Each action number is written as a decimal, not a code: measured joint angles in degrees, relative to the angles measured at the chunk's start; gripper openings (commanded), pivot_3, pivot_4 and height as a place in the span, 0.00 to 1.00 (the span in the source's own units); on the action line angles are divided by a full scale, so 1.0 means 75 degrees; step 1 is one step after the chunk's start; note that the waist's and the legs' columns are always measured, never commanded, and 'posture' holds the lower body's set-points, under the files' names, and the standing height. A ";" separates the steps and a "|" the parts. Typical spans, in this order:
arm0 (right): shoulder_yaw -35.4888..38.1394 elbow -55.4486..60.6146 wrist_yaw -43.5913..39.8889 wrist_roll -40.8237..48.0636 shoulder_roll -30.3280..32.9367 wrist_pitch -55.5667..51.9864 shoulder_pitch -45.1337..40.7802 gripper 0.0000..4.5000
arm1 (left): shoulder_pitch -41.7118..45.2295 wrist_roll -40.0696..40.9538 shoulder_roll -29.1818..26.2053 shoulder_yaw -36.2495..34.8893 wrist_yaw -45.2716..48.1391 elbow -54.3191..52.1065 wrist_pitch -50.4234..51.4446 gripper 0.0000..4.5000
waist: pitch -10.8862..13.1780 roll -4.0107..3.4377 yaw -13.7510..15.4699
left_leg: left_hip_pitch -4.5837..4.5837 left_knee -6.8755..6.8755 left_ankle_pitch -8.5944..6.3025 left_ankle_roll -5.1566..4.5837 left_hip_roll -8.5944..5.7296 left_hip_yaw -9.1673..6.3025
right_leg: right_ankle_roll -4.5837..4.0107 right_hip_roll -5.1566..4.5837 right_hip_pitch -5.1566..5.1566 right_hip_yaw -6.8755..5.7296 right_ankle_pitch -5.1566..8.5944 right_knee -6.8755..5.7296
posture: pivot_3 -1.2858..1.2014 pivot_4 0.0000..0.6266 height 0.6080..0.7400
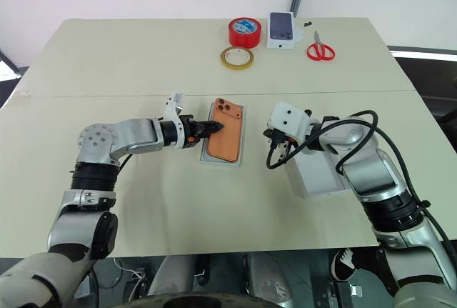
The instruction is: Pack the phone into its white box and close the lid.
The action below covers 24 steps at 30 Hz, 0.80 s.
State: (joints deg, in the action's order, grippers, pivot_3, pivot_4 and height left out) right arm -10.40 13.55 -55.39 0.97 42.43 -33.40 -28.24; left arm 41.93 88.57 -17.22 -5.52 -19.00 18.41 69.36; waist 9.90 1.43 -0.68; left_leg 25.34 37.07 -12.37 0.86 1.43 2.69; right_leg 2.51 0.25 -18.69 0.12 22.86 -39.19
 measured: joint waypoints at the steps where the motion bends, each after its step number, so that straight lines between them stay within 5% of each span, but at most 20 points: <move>1: -0.0007 -0.0001 0.0003 0.0000 0.0000 0.0010 -0.0001 0.00 | 0.0016 -0.0084 0.0013 -0.0017 0.0043 0.0000 0.0027 0.74 | 0.0000 0.0000 0.0005 | 0.0000 0.0000 0.0000 0.0000 0.0000 0.0000 | 0.0000 0.0000 0.0000 0.0000 0.0000 0.0000 | 0.52 0.24 1.00; 4: -0.0048 -0.0017 0.0011 0.0001 -0.0005 0.0024 -0.0005 0.00 | 0.0116 -0.0238 0.0053 -0.0085 0.0290 -0.0094 0.0193 0.99 | 0.0000 0.0000 0.0010 | -0.0003 0.0002 0.0000 0.0000 0.0000 0.0000 | 0.0000 -0.0001 0.0004 0.0000 0.0000 0.0000 | 0.52 0.24 1.00; 15: 0.0065 -0.0033 0.0068 0.0649 -0.0299 -0.0243 -0.0007 0.00 | 0.0120 -0.1043 -0.1159 -0.0276 0.1720 -0.2041 0.0536 0.99 | 0.0002 -0.0005 0.0001 | -0.0004 -0.0003 0.0001 0.0003 0.0000 0.0000 | 0.0000 -0.0001 0.0004 0.0000 0.0000 0.0001 | 0.52 0.24 1.00; 21: -0.0203 -0.0239 0.0450 0.0455 -0.0415 -0.0361 -0.0031 0.00 | -0.0142 -0.4307 -0.3377 0.1456 0.3612 -0.3066 -0.0647 0.99 | 0.0005 -0.0017 -0.0025 | -0.0017 -0.0020 0.0003 0.0005 -0.0001 0.0014 | -0.0002 0.0002 0.0001 0.0012 0.0001 -0.0001 | 0.52 0.24 1.00; 24: -0.0558 -0.0549 0.0915 0.0103 -0.0772 -0.0747 -0.0311 0.00 | -0.0339 -0.6475 -0.4243 0.3022 0.4907 -0.3017 -0.1917 0.80 | 0.0016 -0.0035 -0.0013 | -0.0019 -0.0032 0.0007 0.0013 -0.0001 0.0024 | -0.0003 0.0003 -0.0008 0.0022 0.0001 -0.0005 | 0.52 0.24 1.00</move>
State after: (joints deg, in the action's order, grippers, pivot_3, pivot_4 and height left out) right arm -14.58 9.43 -48.53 1.75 36.64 -39.00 -30.57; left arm 39.39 40.01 -49.04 17.15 17.81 -4.22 54.99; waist 10.02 1.16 -0.78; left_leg 25.20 36.83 -12.31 0.95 1.43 2.87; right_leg 2.49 0.28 -18.74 0.29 22.87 -39.23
